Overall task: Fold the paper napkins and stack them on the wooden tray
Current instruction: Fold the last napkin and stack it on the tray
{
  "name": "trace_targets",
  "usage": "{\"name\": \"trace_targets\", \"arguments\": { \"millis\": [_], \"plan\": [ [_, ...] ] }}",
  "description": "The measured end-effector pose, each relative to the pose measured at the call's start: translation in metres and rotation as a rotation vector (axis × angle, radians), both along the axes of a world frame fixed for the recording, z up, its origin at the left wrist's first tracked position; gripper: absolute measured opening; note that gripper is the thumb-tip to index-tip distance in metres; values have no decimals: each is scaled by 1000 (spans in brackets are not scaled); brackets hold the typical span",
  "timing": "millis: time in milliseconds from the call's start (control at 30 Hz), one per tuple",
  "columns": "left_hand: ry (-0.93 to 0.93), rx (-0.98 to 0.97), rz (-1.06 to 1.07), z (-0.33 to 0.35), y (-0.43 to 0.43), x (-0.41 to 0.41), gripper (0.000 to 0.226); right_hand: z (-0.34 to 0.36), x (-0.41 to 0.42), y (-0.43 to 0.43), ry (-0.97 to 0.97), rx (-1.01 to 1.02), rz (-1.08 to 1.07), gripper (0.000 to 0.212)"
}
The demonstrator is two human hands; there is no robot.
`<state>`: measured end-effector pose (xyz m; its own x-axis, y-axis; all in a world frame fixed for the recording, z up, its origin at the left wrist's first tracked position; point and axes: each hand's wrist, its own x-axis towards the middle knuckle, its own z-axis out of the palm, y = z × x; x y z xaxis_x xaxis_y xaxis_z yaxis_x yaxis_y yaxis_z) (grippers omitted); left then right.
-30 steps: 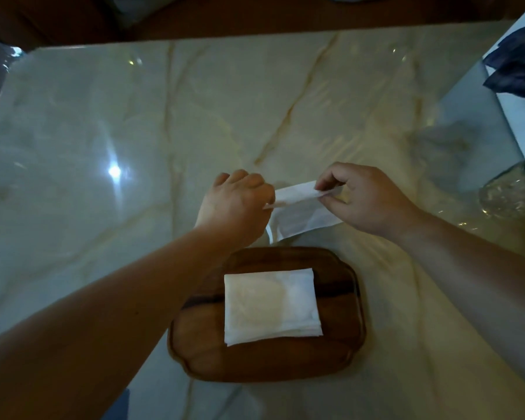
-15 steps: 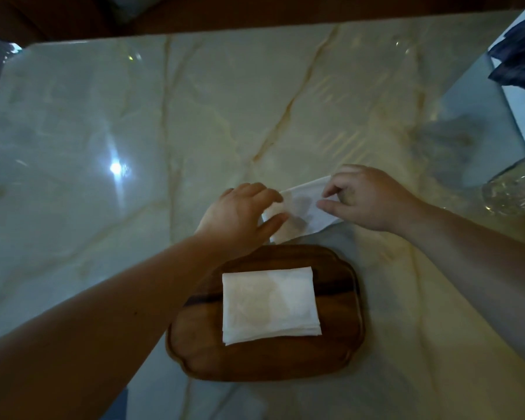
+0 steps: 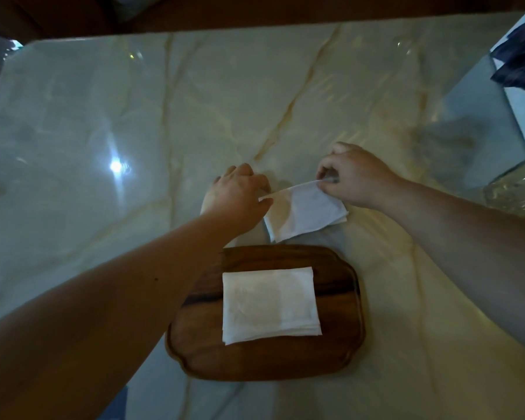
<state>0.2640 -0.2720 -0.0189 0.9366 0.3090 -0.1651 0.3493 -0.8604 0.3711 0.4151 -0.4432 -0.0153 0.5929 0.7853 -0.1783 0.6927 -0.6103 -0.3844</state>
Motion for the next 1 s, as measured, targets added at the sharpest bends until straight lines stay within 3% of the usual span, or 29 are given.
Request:
{"name": "trace_targets", "arguments": {
  "millis": [133,267,333,467,600,867,1000],
  "plan": [
    [-54,-87,28,4,1,-2,16,8,-5,-4,58,40,-5,6],
    [-99,-501,257,18,3,-7,5,19,-13,-11,276,181,-135,8],
    [-170,-678,356,28,4,-12,10,27,-22,-14,390,313,-218,12],
    [-288,-914,452,47,2,-25,16,44,-50,-22,642,594,-357,16],
    [-259,-883,453,52,-1,-51,18,53,-84,-31,778,670,-433,20],
    [-85,-778,500,39,-23,-108,15,26,-152,-54,820,607,-571,14],
    [-39,-775,536,30,-31,-130,14,17,-173,-55,751,607,-645,17]
  ]
}}
